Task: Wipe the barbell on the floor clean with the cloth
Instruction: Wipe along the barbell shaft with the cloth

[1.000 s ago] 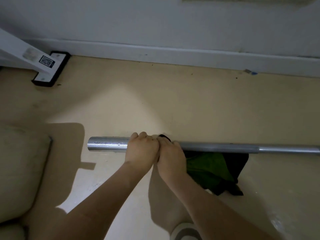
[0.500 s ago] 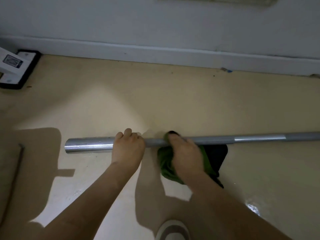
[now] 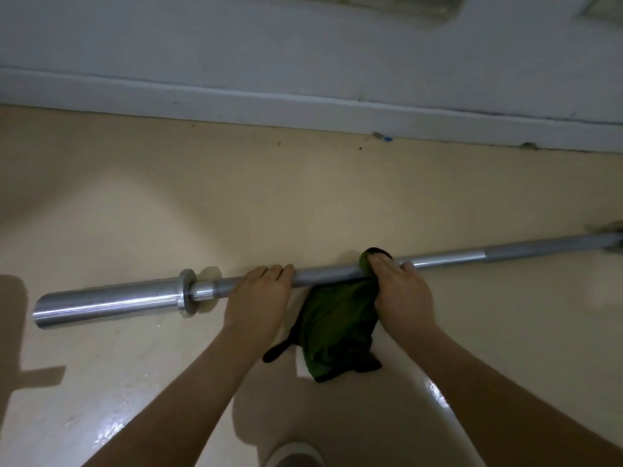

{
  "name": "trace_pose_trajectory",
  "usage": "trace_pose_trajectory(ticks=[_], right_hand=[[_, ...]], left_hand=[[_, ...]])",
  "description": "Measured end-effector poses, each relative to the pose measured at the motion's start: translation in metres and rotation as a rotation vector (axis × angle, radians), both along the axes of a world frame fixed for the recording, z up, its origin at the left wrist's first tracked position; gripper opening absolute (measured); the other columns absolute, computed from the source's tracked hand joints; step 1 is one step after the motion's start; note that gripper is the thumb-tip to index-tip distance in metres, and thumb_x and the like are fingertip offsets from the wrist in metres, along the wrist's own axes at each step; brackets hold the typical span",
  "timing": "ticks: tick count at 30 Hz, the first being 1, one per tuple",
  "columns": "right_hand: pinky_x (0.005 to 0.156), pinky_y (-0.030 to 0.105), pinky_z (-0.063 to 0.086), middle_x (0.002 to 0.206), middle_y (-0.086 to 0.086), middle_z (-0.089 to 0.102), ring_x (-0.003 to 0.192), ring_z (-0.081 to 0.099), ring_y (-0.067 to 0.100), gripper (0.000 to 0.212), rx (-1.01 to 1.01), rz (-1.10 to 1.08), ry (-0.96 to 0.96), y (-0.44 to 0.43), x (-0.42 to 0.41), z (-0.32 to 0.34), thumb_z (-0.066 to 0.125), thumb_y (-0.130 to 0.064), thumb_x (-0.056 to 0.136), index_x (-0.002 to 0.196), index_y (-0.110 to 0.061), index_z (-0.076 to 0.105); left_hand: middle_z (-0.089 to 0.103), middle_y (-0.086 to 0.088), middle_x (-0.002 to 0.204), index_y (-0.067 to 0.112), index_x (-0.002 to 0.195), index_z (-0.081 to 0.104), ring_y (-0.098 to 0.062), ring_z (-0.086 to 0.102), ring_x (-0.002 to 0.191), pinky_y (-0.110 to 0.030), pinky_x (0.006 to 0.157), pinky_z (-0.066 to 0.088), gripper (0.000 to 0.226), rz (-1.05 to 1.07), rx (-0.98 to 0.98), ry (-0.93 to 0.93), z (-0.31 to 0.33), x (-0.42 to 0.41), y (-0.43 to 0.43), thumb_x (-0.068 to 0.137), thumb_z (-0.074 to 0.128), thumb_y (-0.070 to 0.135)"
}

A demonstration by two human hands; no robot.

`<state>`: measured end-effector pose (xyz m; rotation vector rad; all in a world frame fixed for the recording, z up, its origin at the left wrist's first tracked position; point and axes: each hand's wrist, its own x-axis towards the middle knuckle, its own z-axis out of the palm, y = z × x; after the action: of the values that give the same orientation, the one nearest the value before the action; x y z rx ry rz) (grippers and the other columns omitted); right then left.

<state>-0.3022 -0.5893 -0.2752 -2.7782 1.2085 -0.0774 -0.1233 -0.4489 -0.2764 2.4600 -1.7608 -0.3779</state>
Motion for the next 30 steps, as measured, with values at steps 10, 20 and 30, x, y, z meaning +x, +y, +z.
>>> trace_pose_trajectory(ticks=[10, 20, 30], right_hand=[[0.062, 0.021, 0.034, 0.104, 0.013, 0.063, 0.076, 0.056, 0.021, 0.029, 0.347, 0.351, 0.431, -0.071, 0.008, 0.053, 0.045, -0.018, 0.094, 0.120, -0.005, 0.045], [0.043, 0.020, 0.028, 0.059, 0.003, 0.059, 0.047, 0.055, 0.017, 0.035, 0.134, 0.303, -0.053, 0.024, 0.070, 0.012, 0.083, 0.000, 0.043, 0.065, -0.010, 0.058], [0.042, 0.025, 0.043, 0.073, 0.013, 0.066, 0.049, 0.058, 0.026, 0.036, 0.194, 0.196, -0.159, -0.001, 0.020, -0.007, 0.077, 0.011, 0.053, 0.086, 0.000, 0.066]], left_hand=[[0.050, -0.011, 0.127, 0.011, 0.131, 0.042, -0.029, 0.044, 0.114, -0.037, 0.091, 0.039, 0.055, -0.074, 0.185, -0.073, 0.024, 0.012, -0.017, 0.079, 0.060, 0.013], [0.053, -0.003, 0.109, 0.017, 0.119, 0.049, -0.023, 0.052, 0.095, -0.035, 0.057, 0.045, 0.040, -0.478, 0.226, -0.232, 0.134, 0.016, 0.017, 0.082, 0.045, 0.003], [0.050, -0.016, 0.138, 0.008, 0.135, 0.045, -0.031, 0.053, 0.120, -0.047, 0.098, 0.043, 0.062, -0.003, 0.178, -0.169, 0.048, -0.025, 0.021, 0.075, 0.060, 0.017]])
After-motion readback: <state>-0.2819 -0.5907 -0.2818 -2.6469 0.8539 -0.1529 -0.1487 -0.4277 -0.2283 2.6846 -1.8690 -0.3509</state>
